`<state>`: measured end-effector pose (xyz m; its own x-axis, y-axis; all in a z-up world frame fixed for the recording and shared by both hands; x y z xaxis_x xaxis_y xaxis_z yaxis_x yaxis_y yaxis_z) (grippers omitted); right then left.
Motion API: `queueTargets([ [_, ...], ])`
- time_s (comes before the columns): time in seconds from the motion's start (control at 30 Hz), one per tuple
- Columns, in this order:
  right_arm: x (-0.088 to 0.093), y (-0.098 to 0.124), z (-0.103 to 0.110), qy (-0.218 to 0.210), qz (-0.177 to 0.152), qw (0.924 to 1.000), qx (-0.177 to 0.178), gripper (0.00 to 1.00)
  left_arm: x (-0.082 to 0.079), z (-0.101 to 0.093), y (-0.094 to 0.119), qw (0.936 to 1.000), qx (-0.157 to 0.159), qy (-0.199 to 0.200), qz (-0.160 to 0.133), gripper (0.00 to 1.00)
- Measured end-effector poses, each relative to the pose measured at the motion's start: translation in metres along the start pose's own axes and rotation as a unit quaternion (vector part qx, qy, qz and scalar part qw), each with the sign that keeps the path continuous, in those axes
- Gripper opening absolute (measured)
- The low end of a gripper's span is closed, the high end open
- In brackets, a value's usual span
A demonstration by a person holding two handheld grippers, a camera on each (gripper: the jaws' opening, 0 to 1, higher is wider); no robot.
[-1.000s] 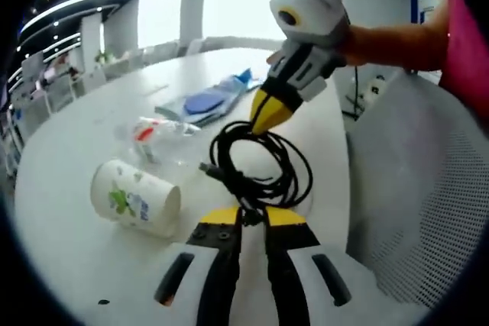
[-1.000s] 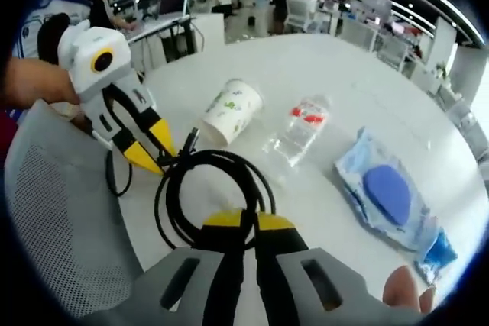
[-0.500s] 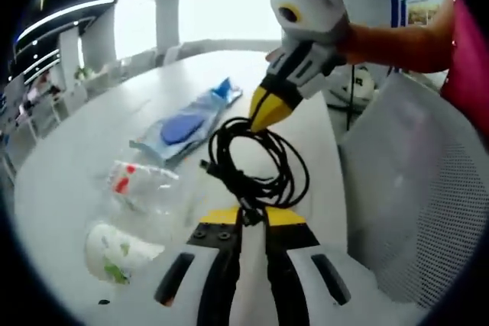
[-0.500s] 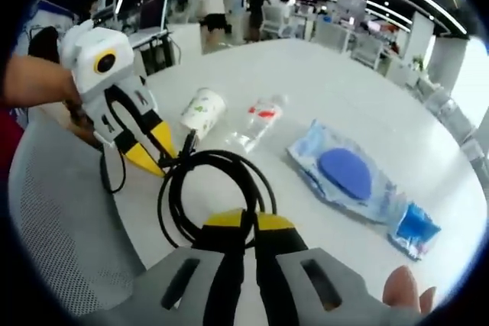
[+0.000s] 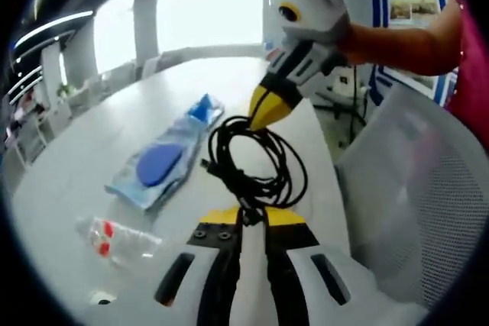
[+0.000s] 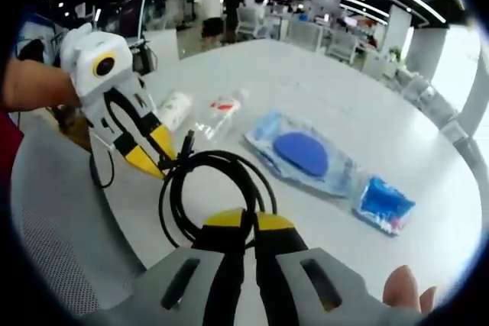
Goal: Arrange the tabletop items into an orderly group along one side of the table until the central work area is clear of visible clutter.
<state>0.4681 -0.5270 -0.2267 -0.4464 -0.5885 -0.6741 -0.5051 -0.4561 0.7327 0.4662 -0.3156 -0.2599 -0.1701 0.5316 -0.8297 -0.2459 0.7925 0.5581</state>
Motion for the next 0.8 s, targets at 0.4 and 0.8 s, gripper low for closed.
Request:
queueTargets([
  [0.4,0.020,0.024,-0.031,-0.018,0.001,0.9995,0.027,0.03,-0.029,0.001,-0.038,0.9997,0.018,-0.015,0.001,0.07],
  [0.8,0.044,0.042,-0.073,-0.039,0.006,0.9980,0.048,0.03,-0.056,0.002,-0.089,0.9993,0.034,-0.015,0.009,0.06],
])
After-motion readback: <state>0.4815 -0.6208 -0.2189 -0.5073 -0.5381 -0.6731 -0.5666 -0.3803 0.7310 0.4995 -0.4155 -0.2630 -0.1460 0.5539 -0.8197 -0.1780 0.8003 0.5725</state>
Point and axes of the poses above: the point that each gripper's makers call its tool centre point, and the gripper's own axes: y roughly backward along the fingers, z roughly to its left, x roughly out of its underside, the point moved 10 cm from there along y, roughly backward along the fingers, and after that the axes turned 2 degrees about z, right-handed, at the moved point
